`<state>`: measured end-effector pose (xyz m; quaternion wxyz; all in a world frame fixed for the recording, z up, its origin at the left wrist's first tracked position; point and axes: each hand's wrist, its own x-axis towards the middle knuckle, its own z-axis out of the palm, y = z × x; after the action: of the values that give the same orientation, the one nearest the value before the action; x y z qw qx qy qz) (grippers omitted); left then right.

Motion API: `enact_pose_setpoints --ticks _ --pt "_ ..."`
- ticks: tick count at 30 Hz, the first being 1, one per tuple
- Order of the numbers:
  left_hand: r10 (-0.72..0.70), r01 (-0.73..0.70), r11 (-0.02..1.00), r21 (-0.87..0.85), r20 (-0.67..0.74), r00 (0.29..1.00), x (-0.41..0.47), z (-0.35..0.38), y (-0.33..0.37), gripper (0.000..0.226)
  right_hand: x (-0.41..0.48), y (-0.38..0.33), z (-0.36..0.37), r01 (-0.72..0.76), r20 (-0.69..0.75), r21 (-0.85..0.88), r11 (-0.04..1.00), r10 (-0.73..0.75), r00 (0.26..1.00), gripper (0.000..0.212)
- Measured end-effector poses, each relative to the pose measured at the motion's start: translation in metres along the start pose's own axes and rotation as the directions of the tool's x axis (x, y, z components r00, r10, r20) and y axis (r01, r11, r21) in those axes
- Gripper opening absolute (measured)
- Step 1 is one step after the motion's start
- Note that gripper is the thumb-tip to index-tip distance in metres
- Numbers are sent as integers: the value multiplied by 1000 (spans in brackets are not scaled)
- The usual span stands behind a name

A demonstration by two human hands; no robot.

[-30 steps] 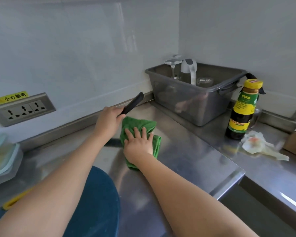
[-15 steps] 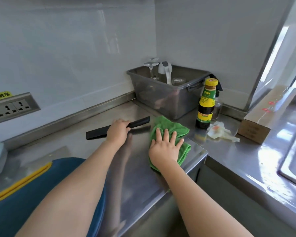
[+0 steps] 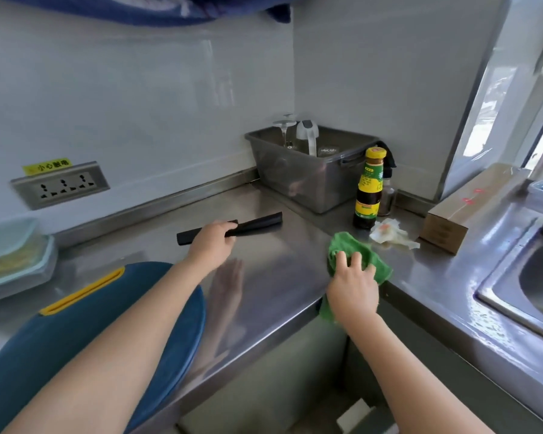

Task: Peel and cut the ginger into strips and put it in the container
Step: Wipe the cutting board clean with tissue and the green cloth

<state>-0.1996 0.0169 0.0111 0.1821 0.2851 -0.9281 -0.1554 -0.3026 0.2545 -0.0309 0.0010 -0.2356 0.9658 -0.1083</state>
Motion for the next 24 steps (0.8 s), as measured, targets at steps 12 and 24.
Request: enact_pose_setpoints --ticks 12,24 --pt "-198 184 974 131 98 975 -163 -66 -24 39 -9 -111 -74 547 45 49 836 -549 835 37" --pt "-243 222 963 153 137 960 -227 -43 -29 65 -34 -128 22 793 76 215 570 -820 568 56"
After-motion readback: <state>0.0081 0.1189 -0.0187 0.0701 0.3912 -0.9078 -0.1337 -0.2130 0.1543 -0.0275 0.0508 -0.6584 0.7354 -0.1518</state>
